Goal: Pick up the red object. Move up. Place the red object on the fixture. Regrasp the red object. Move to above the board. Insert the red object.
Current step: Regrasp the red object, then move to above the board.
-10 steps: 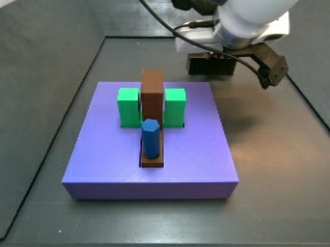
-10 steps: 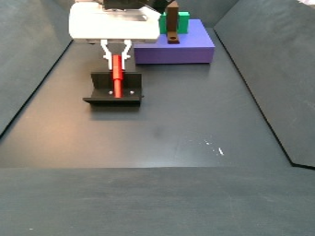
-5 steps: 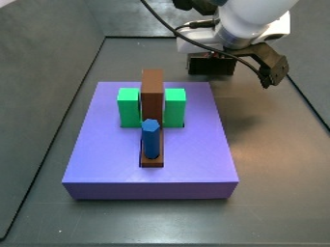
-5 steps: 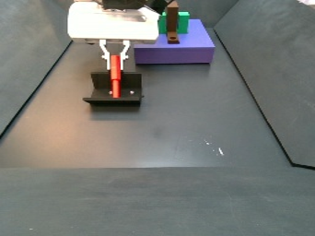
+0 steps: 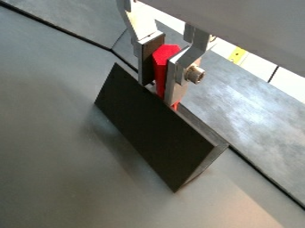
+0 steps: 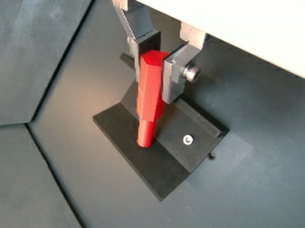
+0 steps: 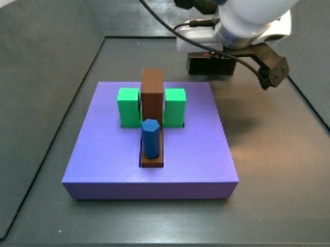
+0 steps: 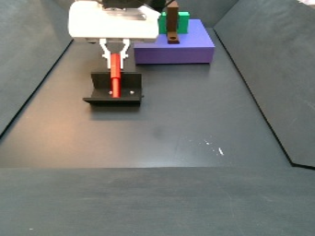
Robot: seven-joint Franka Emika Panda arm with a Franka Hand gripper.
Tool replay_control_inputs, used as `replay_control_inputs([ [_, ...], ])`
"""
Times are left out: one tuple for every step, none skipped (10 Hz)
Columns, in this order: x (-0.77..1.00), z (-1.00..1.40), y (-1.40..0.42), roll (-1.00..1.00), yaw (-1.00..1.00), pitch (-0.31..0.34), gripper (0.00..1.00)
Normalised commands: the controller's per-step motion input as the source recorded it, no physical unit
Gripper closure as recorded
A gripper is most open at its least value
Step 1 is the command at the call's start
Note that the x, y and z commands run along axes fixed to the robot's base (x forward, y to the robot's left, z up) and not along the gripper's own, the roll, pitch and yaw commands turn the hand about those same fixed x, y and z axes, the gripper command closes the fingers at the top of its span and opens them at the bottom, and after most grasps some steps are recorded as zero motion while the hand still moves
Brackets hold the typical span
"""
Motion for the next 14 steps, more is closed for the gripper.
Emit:
replay_control_inputs([
  [0.00, 0.00, 0.00, 0.00, 0.00, 0.000, 1.00],
  [0.00, 0.00, 0.00, 0.00, 0.00, 0.000, 1.00],
  [0.00, 0.00, 0.00, 0.00, 0.00, 0.000, 1.00],
  [0.00, 1.40, 0.00, 0.00, 0.00, 0.000, 1.00],
  [-0.01, 1.40, -0.04, -0.04, -0.02, 0.021, 1.00],
  [-0.03, 1.40, -0.03, -0.08, -0.02, 0.048, 1.00],
  [-0.01, 1.40, -0.02, -0.06, -0.01, 0.045, 1.00],
  [0.00, 1.40, -0.04, -0.01, 0.00, 0.078, 1.00],
  [0.01, 1.40, -0.06, -0.01, 0.00, 0.086, 1.00],
  [0.01, 1.40, -0.04, -0.02, 0.01, 0.087, 1.00],
  [0.02, 0.73, -0.02, -0.01, 0.02, 0.084, 1.00],
  [0.04, 0.26, -0.03, 0.01, 0.03, 0.089, 1.00],
  [-0.98, 0.28, -1.40, -1.00, -0.18, 0.116, 1.00],
  [-1.01, 0.30, -1.40, -1.00, -0.18, 0.106, 1.00],
])
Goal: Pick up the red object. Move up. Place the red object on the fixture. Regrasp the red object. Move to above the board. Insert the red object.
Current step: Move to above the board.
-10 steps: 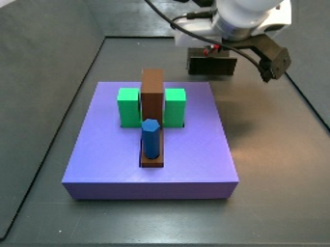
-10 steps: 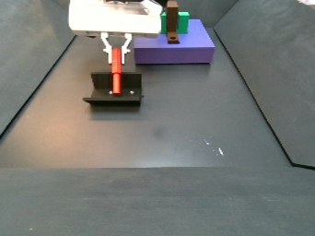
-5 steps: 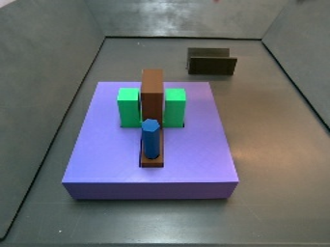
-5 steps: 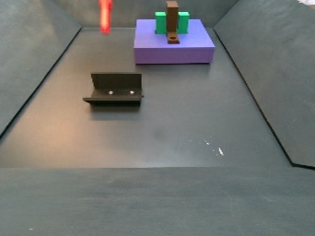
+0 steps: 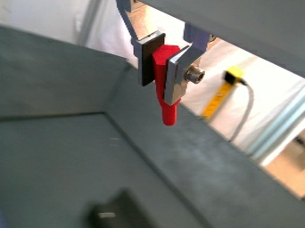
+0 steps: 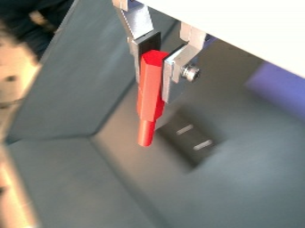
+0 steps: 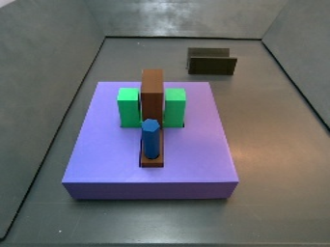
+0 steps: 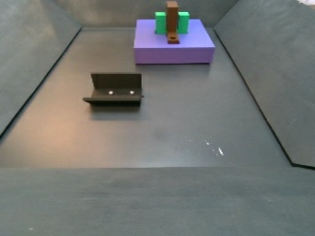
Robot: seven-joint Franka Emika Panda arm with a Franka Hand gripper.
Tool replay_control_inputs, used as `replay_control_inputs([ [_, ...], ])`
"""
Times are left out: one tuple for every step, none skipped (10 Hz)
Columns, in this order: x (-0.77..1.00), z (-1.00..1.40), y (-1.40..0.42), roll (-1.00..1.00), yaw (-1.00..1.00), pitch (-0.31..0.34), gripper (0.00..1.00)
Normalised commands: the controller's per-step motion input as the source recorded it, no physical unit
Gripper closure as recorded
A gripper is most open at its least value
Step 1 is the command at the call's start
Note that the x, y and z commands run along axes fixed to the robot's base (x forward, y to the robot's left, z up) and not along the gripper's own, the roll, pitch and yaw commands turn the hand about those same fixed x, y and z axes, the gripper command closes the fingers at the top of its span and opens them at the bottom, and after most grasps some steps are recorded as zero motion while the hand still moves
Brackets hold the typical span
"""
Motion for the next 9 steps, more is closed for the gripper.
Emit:
replay_control_inputs([
  [-1.09, 0.31, -1.40, -1.00, -0.16, 0.087, 1.00],
  [-1.11, 0.27, -1.40, -1.00, -0.15, 0.098, 1.00],
  [-1.08, 0.29, -1.40, -1.00, -0.15, 0.111, 1.00],
  [-0.61, 0.15, -0.76, -1.00, -0.13, 0.112, 1.00],
  [-0.34, 0.07, -0.40, -1.00, -0.13, 0.120, 1.00],
  [-0.14, 0.02, -0.12, -1.00, -0.10, 0.117, 1.00],
  [-0.09, 0.01, -0.06, -0.81, -0.07, 0.074, 1.00],
  [-0.08, 0.01, -0.03, -0.59, -0.05, 0.035, 1.00],
  [-0.06, -0.01, -0.01, -0.37, -0.02, 0.002, 1.00],
])
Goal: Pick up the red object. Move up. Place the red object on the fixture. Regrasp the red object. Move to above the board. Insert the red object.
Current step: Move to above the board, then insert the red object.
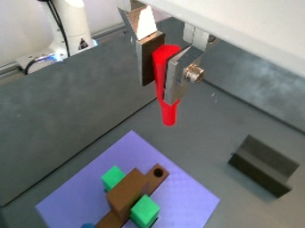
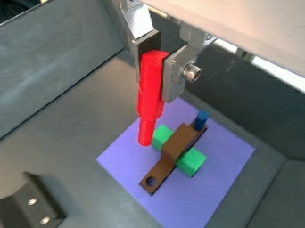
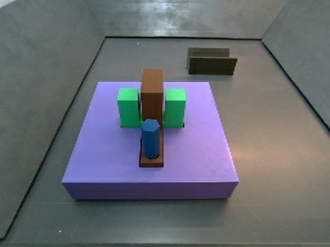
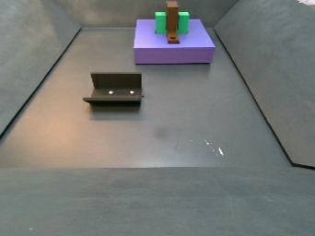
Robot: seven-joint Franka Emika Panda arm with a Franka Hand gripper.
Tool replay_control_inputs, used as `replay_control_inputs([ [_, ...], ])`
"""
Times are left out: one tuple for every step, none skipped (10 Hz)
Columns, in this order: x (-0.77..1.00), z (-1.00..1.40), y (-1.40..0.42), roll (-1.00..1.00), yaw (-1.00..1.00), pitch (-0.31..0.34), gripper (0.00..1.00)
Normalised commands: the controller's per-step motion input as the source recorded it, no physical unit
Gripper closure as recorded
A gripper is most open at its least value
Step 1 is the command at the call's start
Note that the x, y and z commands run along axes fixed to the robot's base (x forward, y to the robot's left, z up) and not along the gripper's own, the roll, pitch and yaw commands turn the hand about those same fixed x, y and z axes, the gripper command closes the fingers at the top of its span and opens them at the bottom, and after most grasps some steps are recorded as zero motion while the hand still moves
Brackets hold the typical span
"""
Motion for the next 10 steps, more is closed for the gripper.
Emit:
replay_control_inputs([
  [-0.04, 0.00, 0.00, -0.25, -0.01, -0.006, 1.00],
  [0.00, 0.00, 0.00, -0.01, 0.00, 0.000, 1.00],
  [0.00, 0.00, 0.00, -0.08, 0.00, 0.000, 1.00],
  [0.00, -0.07, 0.00, -0.16, 0.00, 0.000, 1.00],
  [0.11, -0.17, 0.06, -0.23, -0.01, 0.000, 1.00],
  [0.29, -0.27, 0.35, -0.42, -0.14, -0.009, 1.00],
  [0.29, -0.19, 0.32, -0.45, -0.21, -0.027, 1.00],
  [0.28, -0.13, 0.26, -0.49, -0.19, -0.024, 1.00],
  [0.29, -0.02, 0.15, -0.50, -0.15, -0.030, 1.00],
  [0.11, -0.23, 0.21, -0.45, -0.08, -0.081, 1.00],
])
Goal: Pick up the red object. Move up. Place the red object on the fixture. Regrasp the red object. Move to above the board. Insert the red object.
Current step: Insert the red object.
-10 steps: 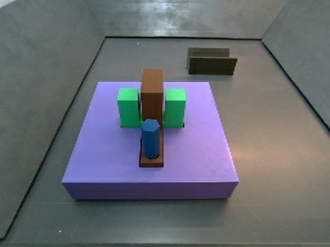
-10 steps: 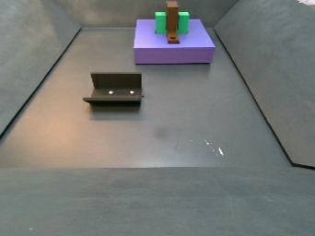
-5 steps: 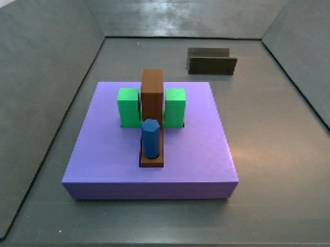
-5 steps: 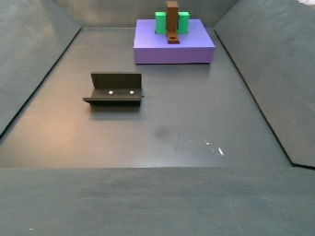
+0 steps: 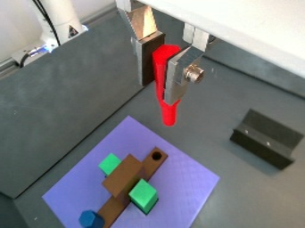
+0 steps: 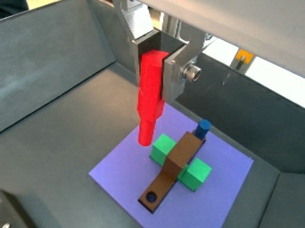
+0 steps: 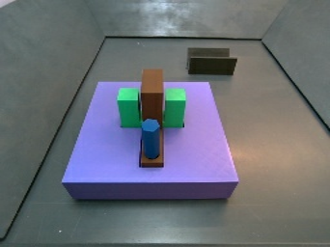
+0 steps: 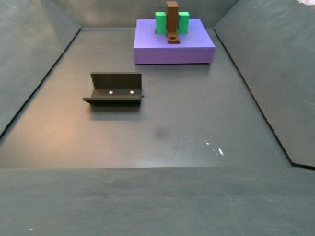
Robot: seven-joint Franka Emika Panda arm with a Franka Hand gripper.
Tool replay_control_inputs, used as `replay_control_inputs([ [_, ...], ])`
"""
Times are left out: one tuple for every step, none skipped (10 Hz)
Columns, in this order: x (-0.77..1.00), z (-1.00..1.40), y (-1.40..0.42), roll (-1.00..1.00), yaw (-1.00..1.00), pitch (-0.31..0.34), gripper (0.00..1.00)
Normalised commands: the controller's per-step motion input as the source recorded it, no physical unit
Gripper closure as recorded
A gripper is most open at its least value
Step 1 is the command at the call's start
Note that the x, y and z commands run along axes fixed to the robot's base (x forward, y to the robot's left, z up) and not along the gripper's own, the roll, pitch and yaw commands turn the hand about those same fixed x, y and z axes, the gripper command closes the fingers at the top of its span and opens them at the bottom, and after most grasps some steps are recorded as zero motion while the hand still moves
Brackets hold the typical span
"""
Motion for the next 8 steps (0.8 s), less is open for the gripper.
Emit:
replay_control_inputs([
  [0.00, -0.44, 0.13, -0.35, -0.04, -0.156, 1.00],
  [-0.04, -0.54, 0.15, -0.30, 0.00, -0.151, 1.00],
  [-0.18, -0.61, 0.23, -0.27, 0.00, -0.126, 1.00],
  [-0.24, -0.45, 0.14, -0.35, 0.00, -0.119, 1.00],
  [-0.14, -0.36, 0.08, -0.37, 0.08, -0.124, 1.00],
  [-0.09, -0.35, 0.07, -0.37, 0.11, -0.123, 1.00],
  [-0.01, -0.46, 0.15, -0.32, 0.22, -0.131, 1.00],
  [-0.15, -0.65, 0.00, -0.07, 0.23, -0.269, 1.00],
])
